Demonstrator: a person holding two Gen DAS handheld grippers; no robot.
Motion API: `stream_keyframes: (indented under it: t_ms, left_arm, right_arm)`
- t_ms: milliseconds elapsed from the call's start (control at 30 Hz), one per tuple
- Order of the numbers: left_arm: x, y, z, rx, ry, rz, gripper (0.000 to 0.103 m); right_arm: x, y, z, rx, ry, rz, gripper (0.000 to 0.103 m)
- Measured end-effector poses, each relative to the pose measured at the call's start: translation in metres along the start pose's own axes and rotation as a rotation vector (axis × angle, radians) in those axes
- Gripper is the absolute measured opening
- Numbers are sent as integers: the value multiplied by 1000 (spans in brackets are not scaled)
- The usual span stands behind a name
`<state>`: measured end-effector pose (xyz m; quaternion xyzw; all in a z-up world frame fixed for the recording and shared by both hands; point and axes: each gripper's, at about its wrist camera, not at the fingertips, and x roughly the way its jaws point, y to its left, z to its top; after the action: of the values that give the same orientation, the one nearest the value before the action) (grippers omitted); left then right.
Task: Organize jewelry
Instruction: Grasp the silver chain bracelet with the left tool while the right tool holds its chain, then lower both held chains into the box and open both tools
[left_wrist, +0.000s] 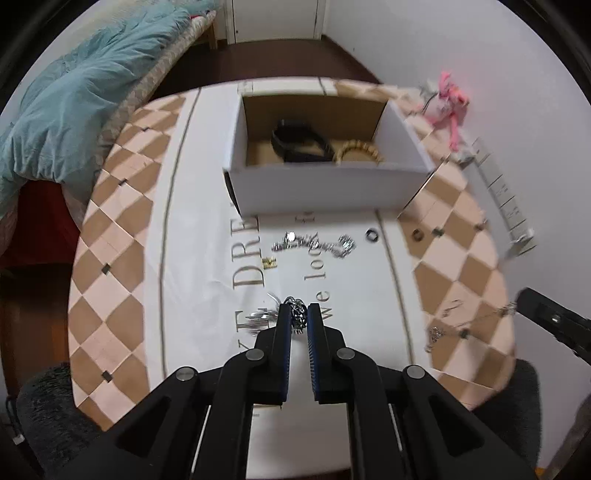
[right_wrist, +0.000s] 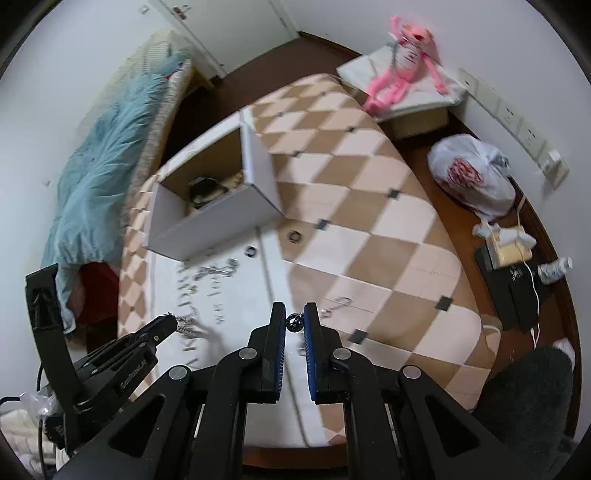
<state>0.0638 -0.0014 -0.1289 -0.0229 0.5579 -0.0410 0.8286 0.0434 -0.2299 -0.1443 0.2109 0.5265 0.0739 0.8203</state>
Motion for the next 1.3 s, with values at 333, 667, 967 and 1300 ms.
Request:
stream_keyframes:
  t_ms: [333, 667, 967, 1300]
  left_arm:
    - [-76, 6, 48, -22, -139, -109, 6]
    - [-102, 19, 134, -33, -218, -148, 6]
    - [-36, 37, 168, -59, -82, -151, 6]
    - [27, 45, 165, -90, 63, -167, 6]
  right_arm:
    - [-46, 51, 52, -90, -73, 96, 10]
    - [-67, 117, 143, -217, -163, 104, 10]
    - [2, 138, 185, -281, -47, -1, 10]
    - [92, 124, 187, -294, 128, -75, 10]
